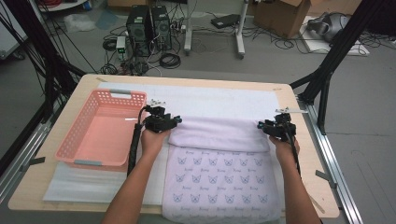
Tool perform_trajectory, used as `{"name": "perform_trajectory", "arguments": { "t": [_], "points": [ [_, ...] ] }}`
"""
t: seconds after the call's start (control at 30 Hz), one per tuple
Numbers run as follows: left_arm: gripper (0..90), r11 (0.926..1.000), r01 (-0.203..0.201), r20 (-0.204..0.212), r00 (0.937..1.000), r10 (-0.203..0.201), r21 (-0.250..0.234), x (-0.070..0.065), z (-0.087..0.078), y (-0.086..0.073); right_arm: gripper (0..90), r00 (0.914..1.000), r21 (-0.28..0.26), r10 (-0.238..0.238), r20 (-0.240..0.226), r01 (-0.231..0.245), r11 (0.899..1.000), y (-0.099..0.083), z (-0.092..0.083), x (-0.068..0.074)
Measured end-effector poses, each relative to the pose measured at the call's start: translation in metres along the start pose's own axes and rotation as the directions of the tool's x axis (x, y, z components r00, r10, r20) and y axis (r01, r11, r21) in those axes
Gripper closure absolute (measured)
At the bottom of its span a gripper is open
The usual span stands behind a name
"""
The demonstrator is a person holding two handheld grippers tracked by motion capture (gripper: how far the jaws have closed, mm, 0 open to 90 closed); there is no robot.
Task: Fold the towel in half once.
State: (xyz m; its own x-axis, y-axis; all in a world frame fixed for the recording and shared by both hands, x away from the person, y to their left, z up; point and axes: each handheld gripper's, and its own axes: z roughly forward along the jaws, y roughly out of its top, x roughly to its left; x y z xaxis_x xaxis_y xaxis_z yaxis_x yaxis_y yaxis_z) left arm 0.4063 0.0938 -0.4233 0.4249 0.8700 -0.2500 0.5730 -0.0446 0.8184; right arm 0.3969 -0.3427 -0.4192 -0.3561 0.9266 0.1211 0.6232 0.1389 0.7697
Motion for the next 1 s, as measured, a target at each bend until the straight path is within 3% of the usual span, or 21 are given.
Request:
{"name": "perform_trajectory", "arguments": {
  "t": [0.13,0.23,0.33,0.4,0.5,0.6,0.63,0.7,0.8,0.87,0.9,1.0],
  "points": [
    [51.9,0.9998,-0.012,0.034,0.9994,0.011,0.016,-0.004,-0.004,-0.008,61.1,0.9997,-0.005,0.001,-0.024,-0.001,1.000,-0.004,-0.009,-0.001],
    [52.0,0.9978,-0.031,0.049,0.9984,0.028,0.059,-0.006,-0.006,-0.011,60.9,0.9987,0.011,0.000,-0.052,0.000,1.000,-0.008,-0.014,-0.001],
    [53.0,0.9926,-0.074,0.063,0.9956,0.069,0.096,-0.014,-0.007,-0.013,61.1,0.9967,0.027,0.004,-0.081,-0.001,1.000,-0.011,-0.017,0.001],
    [56.3,0.9891,-0.088,0.067,0.9946,0.080,0.118,-0.018,-0.007,-0.014,61.2,0.9955,0.047,-0.010,-0.094,0.014,0.999,-0.016,-0.018,0.002],
    [65.6,0.9858,-0.073,0.072,0.9955,0.062,0.152,-0.021,-0.007,-0.020,62.8,0.9937,0.092,-0.010,-0.112,0.021,0.996,-0.024,-0.017,0.003],
    [77.7,0.9775,-0.110,0.059,0.9932,0.101,0.180,-0.024,-0.008,-0.029,76.1,0.9928,0.111,-0.013,-0.119,0.027,0.994,-0.032,-0.018,0.003],
    [81.1,0.9772,-0.115,0.057,0.9927,0.106,0.179,-0.024,-0.009,-0.031,81.9,0.9925,0.116,-0.017,-0.121,0.032,0.993,-0.033,-0.018,0.002],
    [83.7,0.9797,-0.122,0.059,0.9918,0.114,0.159,-0.026,-0.012,-0.036,84.1,0.9917,0.113,-0.018,-0.128,0.033,0.993,-0.036,-0.021,0.001],
    [84.5,0.9839,-0.129,0.068,0.9903,0.121,0.124,-0.029,-0.019,-0.040,84.7,0.9917,0.097,-0.030,-0.125,0.042,0.994,-0.040,-0.026,0.003],
    [84.5,0.9821,-0.147,0.080,0.9872,0.138,0.118,-0.030,-0.024,-0.040,84.8,0.9913,0.081,-0.036,-0.126,0.047,0.996,-0.044,-0.030,0.004],
    [84.4,0.9858,-0.141,0.091,0.9869,0.133,0.090,-0.031,-0.028,-0.042,84.8,0.9910,0.076,-0.037,-0.129,0.047,0.996,-0.046,-0.032,0.005],
    [84.2,0.9851,-0.157,0.118,0.9819,0.148,0.070,-0.033,-0.039,-0.047,84.8,0.9900,0.052,-0.047,-0.133,0.054,0.997,-0.055,-0.040,0.007]
  ]
}}
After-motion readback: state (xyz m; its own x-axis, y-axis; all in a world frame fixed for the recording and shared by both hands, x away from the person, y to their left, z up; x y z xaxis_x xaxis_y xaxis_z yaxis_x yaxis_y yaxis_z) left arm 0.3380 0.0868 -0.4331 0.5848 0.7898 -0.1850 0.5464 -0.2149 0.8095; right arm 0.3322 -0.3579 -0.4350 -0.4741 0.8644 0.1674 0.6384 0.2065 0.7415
